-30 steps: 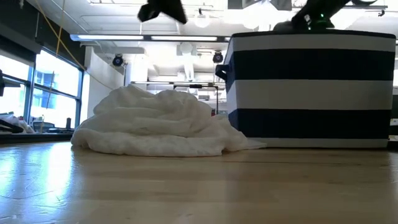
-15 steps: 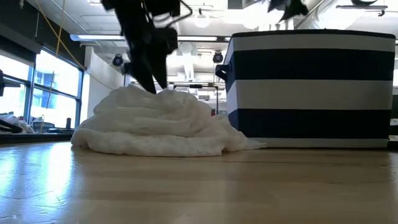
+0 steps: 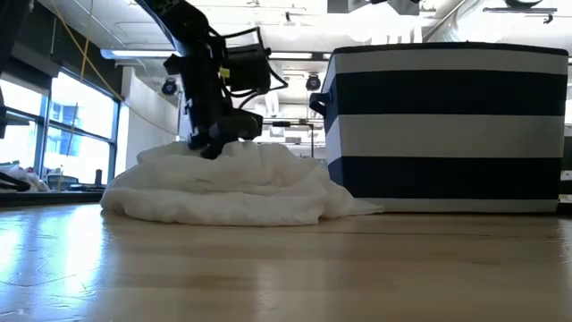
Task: Sort clothes
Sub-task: Put the white dress into the blue laundry organizer
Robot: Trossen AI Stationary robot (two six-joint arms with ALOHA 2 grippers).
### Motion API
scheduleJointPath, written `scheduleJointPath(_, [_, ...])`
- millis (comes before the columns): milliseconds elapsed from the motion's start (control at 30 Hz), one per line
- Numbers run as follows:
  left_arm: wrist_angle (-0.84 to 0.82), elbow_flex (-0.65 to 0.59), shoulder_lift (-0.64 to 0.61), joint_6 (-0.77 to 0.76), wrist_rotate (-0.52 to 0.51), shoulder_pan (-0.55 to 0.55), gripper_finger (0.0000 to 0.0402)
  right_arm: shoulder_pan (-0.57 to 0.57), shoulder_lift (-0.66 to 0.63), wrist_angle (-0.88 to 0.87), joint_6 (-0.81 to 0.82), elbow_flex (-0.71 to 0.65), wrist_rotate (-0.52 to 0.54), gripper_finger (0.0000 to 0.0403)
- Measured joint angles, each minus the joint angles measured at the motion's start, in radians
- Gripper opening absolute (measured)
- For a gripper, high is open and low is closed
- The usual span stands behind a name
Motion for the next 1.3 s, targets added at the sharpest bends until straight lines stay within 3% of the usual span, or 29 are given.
scheduleJointPath(67, [-0.009,-0.002,-0.021,0.006,0.021,0.001,0.0026,0.042,0.0,0.013,-0.001,-0.034,0.0,0.03])
scheduleJointPath(333, [-0.163,0.125,-0.318,0.049,-0.058,0.003,0.0023,0.139,0.005,0.142,-0.038,-0.133,-0.006,0.03])
scheduleJointPath(533, [-0.031,0.237,-0.516,0.037,-0.071,-0.011,0.0022,0.175,0.043,0.351,-0.217,-0.179,-0.104,0.03])
scheduleJointPath(733, [0.084,0.33,-0.535,0.018,-0.078,-0.039,0.0021,0.186,0.146,0.567,-0.233,-0.179,-0.104,0.03])
scheduleJointPath(900, [0.186,0.338,-0.532,0.008,-0.084,-0.059,0.0021,0.186,0.252,0.653,-0.221,-0.179,-0.07,0.03])
scheduleJointPath(1033, [0.191,0.335,-0.527,0.005,-0.105,-0.065,0.0021,0.184,0.307,0.664,-0.207,-0.178,-0.189,0.0294])
scheduleJointPath(1167, [0.191,0.335,-0.528,0.0,-0.118,-0.066,0.0023,0.194,0.339,0.687,-0.171,-0.177,-0.239,0.023])
scheduleJointPath(1300, [0.192,0.334,-0.529,-0.008,-0.128,-0.066,0.0027,0.197,0.348,0.721,-0.125,-0.177,-0.232,0.01])
